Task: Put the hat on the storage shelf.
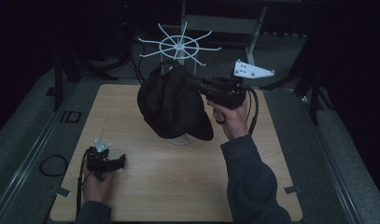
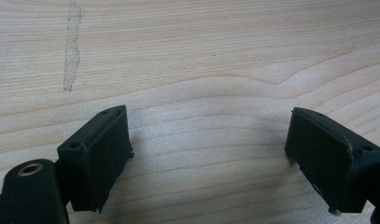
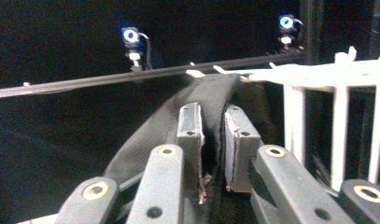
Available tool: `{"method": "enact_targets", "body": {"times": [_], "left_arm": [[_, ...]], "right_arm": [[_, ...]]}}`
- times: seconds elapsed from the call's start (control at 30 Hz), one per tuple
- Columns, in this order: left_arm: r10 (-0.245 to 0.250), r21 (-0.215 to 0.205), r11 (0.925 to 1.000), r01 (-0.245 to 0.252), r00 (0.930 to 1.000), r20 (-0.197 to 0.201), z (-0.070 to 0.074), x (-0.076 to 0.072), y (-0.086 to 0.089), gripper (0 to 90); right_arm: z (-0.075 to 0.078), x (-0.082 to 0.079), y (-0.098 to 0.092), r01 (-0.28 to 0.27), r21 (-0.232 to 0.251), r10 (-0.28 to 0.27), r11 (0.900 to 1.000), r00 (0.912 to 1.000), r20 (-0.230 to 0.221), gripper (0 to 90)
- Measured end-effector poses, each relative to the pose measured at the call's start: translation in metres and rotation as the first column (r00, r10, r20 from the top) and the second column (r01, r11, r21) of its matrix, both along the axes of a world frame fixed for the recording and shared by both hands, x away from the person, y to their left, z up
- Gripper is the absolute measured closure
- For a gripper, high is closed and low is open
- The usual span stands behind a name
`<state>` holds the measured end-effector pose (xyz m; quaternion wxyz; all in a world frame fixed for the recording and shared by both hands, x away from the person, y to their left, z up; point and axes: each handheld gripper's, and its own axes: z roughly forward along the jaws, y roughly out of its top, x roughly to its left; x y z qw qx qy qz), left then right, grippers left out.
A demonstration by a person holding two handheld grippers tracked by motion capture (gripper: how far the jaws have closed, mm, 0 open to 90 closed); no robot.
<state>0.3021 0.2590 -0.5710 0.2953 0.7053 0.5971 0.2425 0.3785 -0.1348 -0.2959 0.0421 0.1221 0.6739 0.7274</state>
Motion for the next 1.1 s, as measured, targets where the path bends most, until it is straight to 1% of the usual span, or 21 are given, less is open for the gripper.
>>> {"method": "enact_targets", "body": {"times": [0.03,0.17,0.37,0.53,0.67,0.93,1.1], "left_arm": [[-0.001,0.002,1.0000,0.001,1.0000,0.001,0.000,0.000,0.000,14.3],[-0.001,0.001,1.0000,0.001,1.0000,-0.001,0.000,0.000,0.000,14.2],[-0.002,0.003,1.0000,0.002,1.0000,-0.001,0.000,0.000,0.000,14.2],[-0.002,0.003,1.0000,0.002,1.0000,-0.001,0.000,0.000,0.000,14.2],[-0.002,0.003,1.0000,0.002,1.0000,-0.001,0.000,0.000,0.000,14.2],[-0.004,0.003,1.0000,0.004,1.0000,0.000,0.000,0.000,0.000,14.2],[-0.005,0.004,1.0000,0.005,1.0000,0.000,0.000,0.000,0.000,14.3]], "right_arm": [[0.000,0.000,0.000,0.000,0.000,0.000,1.000,1.0000,0.000,77.0],[-0.004,0.002,-0.005,0.025,0.014,-0.025,1.000,0.9996,-0.016,71.8],[-0.004,-0.001,-0.007,0.065,-0.019,-0.065,0.998,0.9979,0.000,66.3],[-0.005,-0.002,-0.007,0.089,-0.045,-0.089,0.995,0.9960,0.011,64.5],[-0.007,-0.002,-0.008,0.095,-0.047,-0.095,0.994,0.9954,0.007,63.2],[-0.012,-0.003,-0.012,0.118,-0.076,-0.118,0.990,0.9930,0.007,59.7],[-0.016,-0.003,-0.017,0.130,-0.089,-0.131,0.987,0.9914,-0.001,56.6]]}}
